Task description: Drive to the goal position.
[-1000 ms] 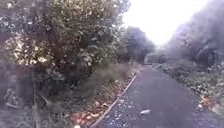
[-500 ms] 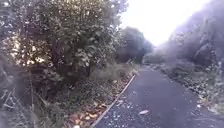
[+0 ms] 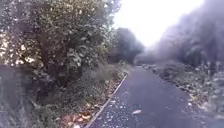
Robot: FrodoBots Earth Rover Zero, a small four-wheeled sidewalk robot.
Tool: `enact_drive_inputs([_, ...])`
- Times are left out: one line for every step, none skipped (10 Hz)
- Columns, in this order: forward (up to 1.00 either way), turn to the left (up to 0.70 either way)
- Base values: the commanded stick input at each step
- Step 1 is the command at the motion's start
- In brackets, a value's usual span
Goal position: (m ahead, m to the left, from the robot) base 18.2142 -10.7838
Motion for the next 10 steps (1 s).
enact_drive_inputs([0.0, -0.7])
enact_drive_inputs([0.0, -0.7])
enact_drive_inputs([0.0, -0.7])
enact_drive_inputs([0.0, -0.7])
enact_drive_inputs([0.0, -0.7])
enact_drive_inputs([0.0, -0.7])
enact_drive_inputs([0.0, -0.7])
enact_drive_inputs([0.0, -0.7])
enact_drive_inputs([0.0, -0.7])
enact_drive_inputs([0.0, -0.7])
